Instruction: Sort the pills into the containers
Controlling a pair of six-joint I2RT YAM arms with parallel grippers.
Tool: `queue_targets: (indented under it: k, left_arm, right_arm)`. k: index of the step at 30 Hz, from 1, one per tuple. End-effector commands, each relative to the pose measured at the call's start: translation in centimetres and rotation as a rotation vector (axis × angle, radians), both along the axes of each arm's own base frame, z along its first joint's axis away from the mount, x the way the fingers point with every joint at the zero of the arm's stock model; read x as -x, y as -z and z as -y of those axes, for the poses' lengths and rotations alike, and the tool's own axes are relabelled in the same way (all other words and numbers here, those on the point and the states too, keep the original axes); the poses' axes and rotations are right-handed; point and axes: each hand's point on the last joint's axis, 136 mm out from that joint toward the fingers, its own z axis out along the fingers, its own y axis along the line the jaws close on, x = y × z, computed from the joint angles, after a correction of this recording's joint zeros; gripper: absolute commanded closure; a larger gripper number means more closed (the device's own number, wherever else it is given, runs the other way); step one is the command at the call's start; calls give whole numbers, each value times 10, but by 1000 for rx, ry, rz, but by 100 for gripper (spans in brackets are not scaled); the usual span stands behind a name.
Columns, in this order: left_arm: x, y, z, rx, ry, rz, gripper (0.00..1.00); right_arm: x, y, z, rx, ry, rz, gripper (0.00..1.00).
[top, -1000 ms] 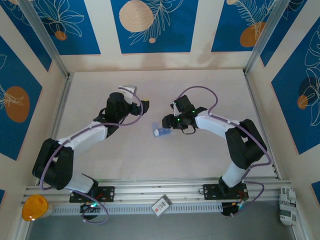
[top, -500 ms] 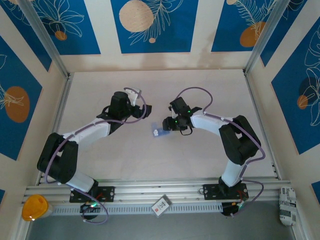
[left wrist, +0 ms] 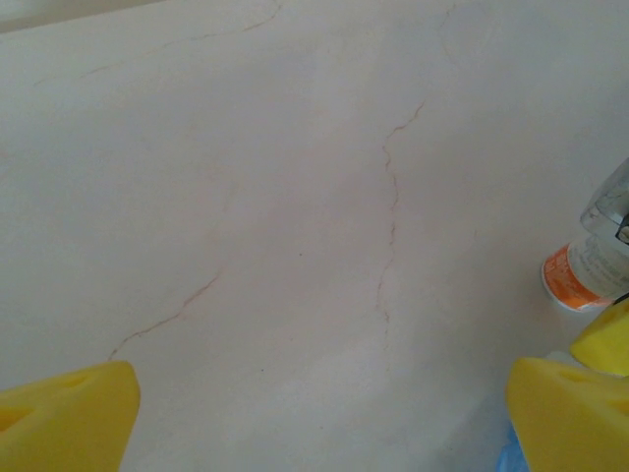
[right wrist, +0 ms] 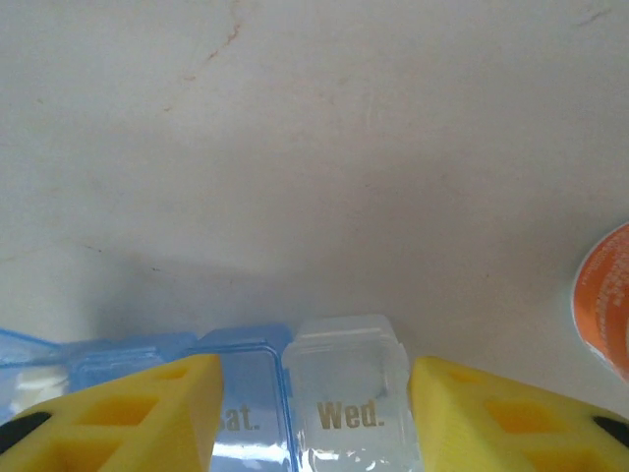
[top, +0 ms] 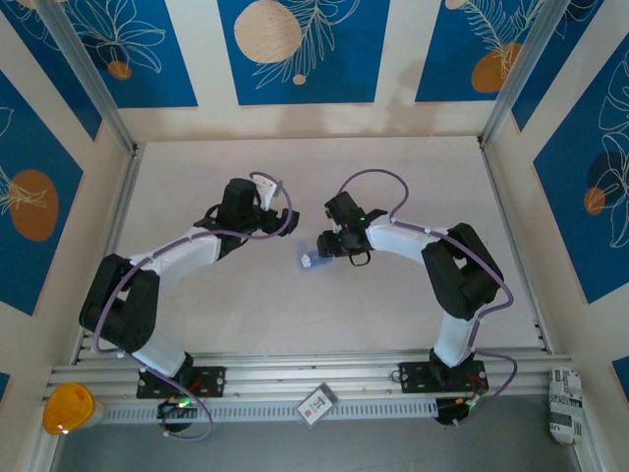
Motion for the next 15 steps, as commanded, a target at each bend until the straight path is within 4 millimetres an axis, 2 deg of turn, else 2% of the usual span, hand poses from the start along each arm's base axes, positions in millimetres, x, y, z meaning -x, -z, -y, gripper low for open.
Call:
queue_targets:
  k: [1,7,15]
  left_arm:
    - [-2,6,1,-34,31,-39,9]
    - [0,18,0,-64,37,-76,10]
    - [-1,19,0,-63,35,-80,11]
  right_arm:
    - [14,22,2,59,-30,-67,46]
    - [19,24,0,64,-36,-69,45]
    - [13,-7,-12,31,-61,-19,34]
